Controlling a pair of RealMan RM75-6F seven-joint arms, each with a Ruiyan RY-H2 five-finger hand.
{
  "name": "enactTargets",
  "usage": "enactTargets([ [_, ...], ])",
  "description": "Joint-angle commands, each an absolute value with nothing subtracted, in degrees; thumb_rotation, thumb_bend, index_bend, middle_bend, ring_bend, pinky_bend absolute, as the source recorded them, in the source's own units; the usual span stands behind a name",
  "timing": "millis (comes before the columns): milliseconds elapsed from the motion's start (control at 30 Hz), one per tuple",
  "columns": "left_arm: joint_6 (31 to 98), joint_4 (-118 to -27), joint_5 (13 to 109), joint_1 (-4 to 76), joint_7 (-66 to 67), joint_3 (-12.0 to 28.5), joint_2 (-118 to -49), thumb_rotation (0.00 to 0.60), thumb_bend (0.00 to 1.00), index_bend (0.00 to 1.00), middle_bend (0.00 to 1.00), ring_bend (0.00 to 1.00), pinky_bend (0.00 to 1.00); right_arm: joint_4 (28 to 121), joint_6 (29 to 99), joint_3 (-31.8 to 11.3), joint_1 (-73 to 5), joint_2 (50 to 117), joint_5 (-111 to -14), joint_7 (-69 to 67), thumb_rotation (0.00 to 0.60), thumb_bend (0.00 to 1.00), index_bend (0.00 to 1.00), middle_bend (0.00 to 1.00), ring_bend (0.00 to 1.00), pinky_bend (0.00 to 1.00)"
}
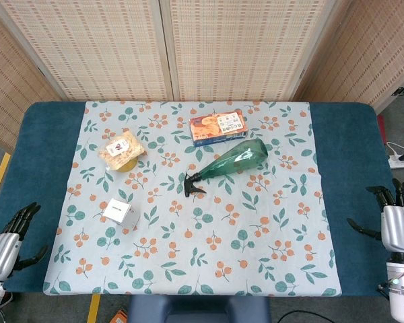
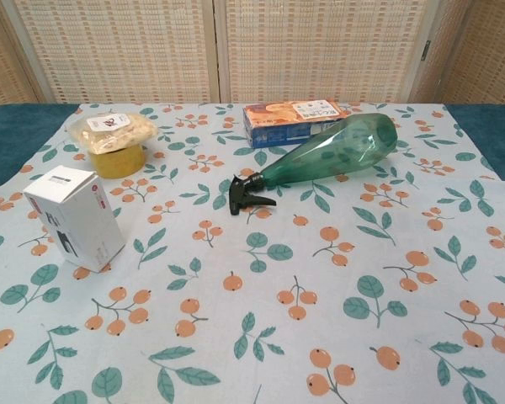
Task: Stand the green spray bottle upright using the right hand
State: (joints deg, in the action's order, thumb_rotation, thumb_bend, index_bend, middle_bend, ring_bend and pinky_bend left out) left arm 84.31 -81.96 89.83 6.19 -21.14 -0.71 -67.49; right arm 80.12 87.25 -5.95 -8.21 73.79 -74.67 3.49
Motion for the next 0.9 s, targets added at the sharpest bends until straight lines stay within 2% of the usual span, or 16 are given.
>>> enactTargets([
  [33,84.22,-81.87,89.97,6.31,-21.11,-0.7,-67.57,0.6,0.28,0.0,0.0,0.0,0.15,80.11,86.89,-6.2,-8.09,73.98,-74.83,3.91,0.6,0.0,0.27,0.25,0.0,0.0],
  [267,84.02,-81.87,90.19,6.42,-21.41,-0.87,-67.52,0.6,0.28,0.0,0.0,0.0,0.15,80.46,86.12,-6.85,-7.8,73.89,-75.05,3.94,0.6,0.0,0.27,0.25,0.0,0.0],
  [433,83.92,-82.38,90.35,6.34,-21.47,-1.15,-67.29,0.6,0.28,0.0,0.0,0.0,0.15,80.13,85.87,-7.73,-9.29,74.11,-77.21,4.85,0.6,0.0,0.3,0.25,0.0,0.0],
  [700,84.05,-82.81,91.21,6.42,-21.25,-1.58,-67.04,0.6,0.28,0.0,0.0,0.0,0.15,80.92,77.65,-14.22,-22.0,73.88,-81.34,11.08,0.6,0.0,0.36,0.26,0.02,0.0],
  [900,84.0,-82.82,91.09,6.44,-22.14,-1.56,-66.86,0.6,0.28,0.0,0.0,0.0,0.15,78.58,67.0,-15.5,-34.1,75.06,-86.51,18.97,0.6,0.0,0.36,0.28,0.04,0.05],
])
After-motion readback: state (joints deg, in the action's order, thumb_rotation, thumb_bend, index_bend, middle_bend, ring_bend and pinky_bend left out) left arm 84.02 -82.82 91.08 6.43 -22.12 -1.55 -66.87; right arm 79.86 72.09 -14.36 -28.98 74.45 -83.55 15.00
